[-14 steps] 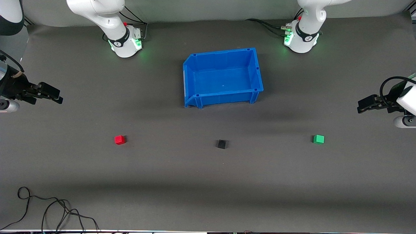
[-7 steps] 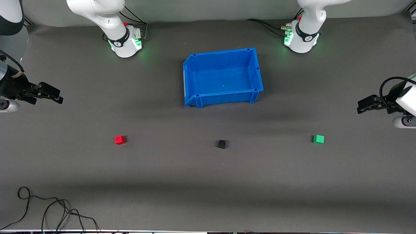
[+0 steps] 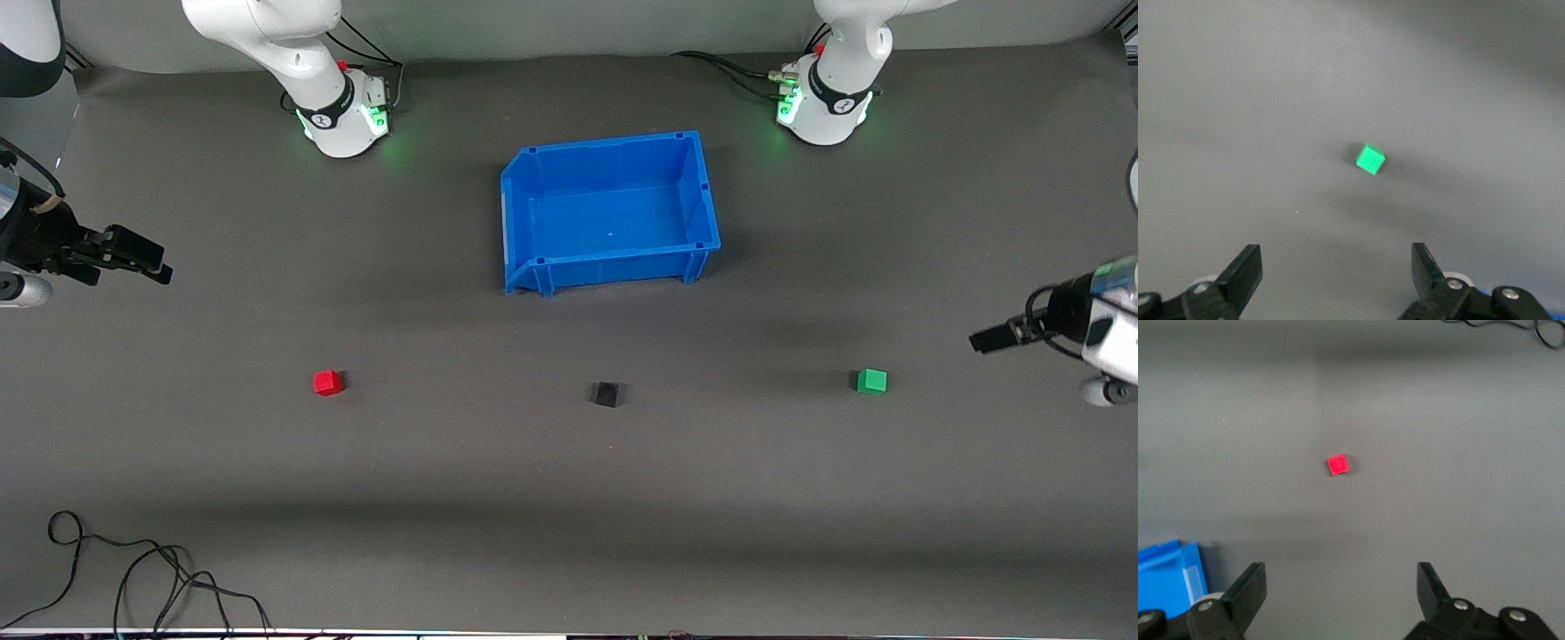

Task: Attach green and red cubes to black cube
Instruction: 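Move the right gripper to the red cube while the left gripper reaches the green cube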

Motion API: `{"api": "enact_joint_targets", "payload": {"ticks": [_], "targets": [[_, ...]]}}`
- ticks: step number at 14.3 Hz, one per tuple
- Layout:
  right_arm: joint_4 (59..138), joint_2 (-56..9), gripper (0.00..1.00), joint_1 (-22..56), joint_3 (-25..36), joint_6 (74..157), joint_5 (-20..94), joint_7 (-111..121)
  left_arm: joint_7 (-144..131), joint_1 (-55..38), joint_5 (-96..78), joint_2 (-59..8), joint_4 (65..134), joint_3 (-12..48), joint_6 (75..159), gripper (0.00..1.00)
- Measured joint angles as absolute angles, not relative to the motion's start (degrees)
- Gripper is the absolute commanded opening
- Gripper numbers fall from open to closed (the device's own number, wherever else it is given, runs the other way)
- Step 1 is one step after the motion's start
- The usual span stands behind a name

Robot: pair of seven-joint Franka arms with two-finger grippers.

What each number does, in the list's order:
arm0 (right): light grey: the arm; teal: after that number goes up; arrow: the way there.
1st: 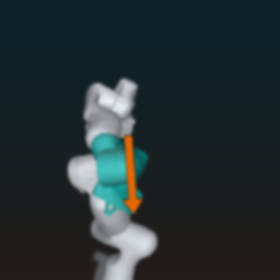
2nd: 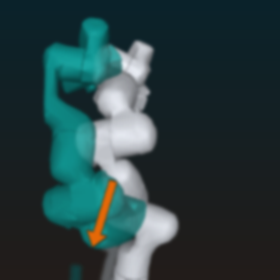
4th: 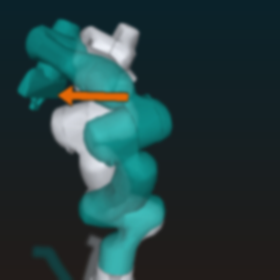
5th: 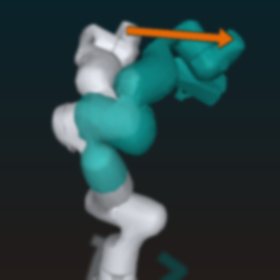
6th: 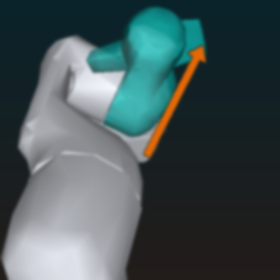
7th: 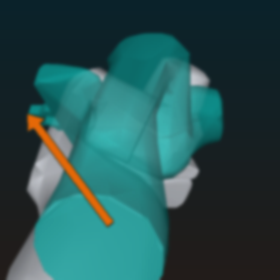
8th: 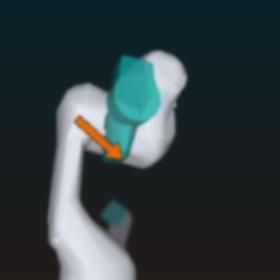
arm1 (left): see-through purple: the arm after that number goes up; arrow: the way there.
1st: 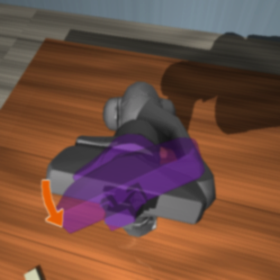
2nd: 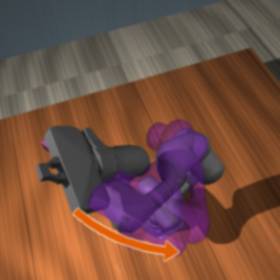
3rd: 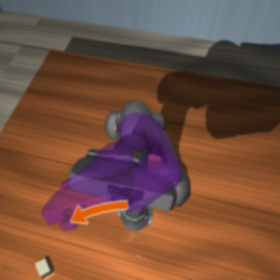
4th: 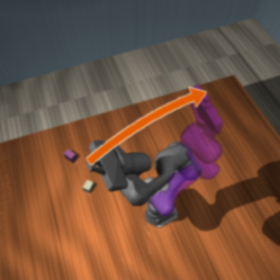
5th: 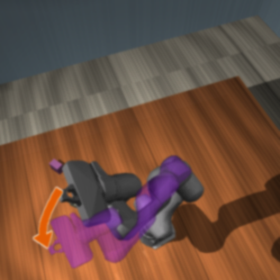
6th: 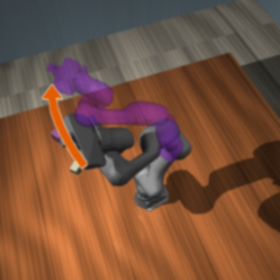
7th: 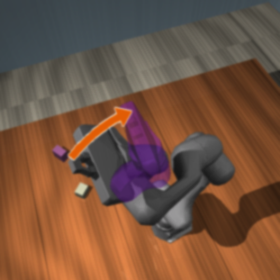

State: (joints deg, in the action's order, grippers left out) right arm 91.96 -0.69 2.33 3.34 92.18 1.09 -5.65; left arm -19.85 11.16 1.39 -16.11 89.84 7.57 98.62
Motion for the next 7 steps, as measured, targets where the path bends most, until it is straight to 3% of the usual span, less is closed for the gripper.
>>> {"api": "enact_joint_targets", "payload": {"ticks": [6,7], "targets": [[89.9,-4.8,1.00,2.4,3.3,92.3,3.5,-47.4,-41.2,14.6,1.3,-23.5,96.1,7.5,109.9,0.96],[90.0,-5.6,1.00,2.4,3.3,92.3,4.5,-53.1,-45.8,14.7,1.3,-24.8,96.5,7.5,111.0,0.99]]}}
